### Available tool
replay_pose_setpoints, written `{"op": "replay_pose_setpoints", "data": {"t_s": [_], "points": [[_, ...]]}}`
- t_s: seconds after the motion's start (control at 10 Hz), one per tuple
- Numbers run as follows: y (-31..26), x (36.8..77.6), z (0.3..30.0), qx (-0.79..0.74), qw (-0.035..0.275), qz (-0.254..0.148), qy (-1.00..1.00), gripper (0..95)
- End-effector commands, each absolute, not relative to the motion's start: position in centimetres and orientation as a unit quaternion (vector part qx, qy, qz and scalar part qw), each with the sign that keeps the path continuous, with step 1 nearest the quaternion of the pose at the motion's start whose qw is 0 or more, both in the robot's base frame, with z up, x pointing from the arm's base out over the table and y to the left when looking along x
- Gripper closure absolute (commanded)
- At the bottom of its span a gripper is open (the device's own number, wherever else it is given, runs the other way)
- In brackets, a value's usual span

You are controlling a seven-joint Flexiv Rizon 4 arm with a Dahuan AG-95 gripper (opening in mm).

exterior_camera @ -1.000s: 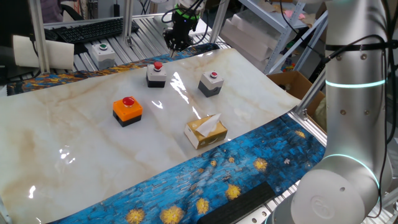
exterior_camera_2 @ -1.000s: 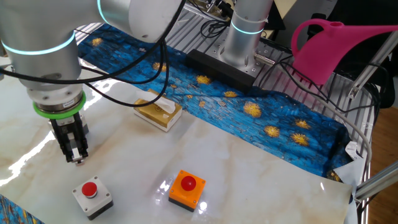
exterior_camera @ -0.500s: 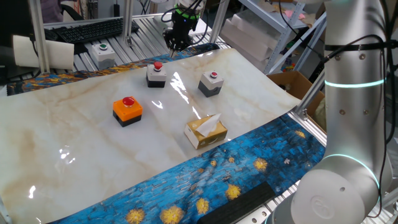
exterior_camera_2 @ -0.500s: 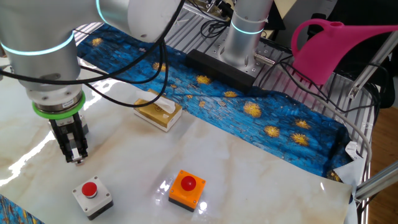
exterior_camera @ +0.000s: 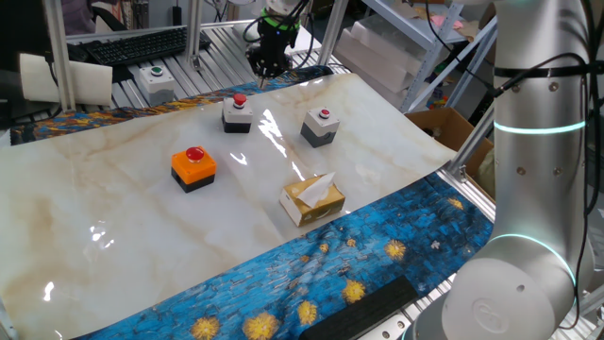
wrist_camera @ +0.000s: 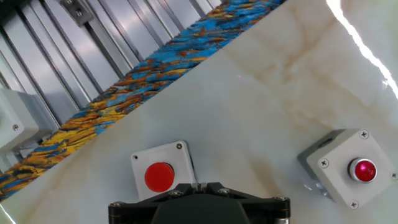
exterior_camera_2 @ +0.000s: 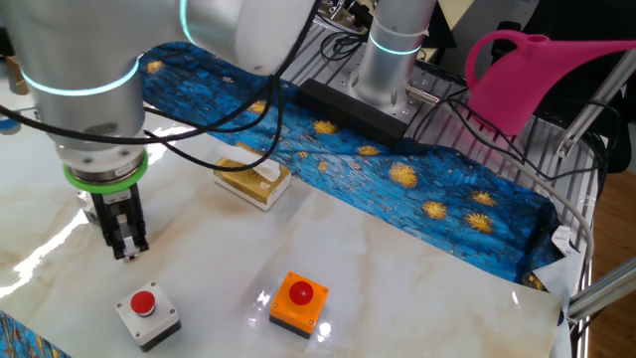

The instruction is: Press three buttons from left to right in sequence

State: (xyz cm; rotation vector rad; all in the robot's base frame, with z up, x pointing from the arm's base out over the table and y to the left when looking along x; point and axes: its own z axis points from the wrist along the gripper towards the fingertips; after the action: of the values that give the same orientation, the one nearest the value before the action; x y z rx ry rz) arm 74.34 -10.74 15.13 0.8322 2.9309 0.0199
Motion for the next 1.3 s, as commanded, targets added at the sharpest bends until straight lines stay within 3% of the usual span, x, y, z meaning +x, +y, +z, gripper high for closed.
{"op": "replay_pose_setpoints", "data": {"t_s": [0.1,0.9,1.3], "points": [[-10.79,74.84,15.03,0.224,0.018,-0.004,0.974,95.0],[-10.79,74.84,15.03,0.155,0.025,0.002,0.988,95.0],[-10.79,74.84,15.03,0.164,0.057,0.013,0.985,95.0]]}}
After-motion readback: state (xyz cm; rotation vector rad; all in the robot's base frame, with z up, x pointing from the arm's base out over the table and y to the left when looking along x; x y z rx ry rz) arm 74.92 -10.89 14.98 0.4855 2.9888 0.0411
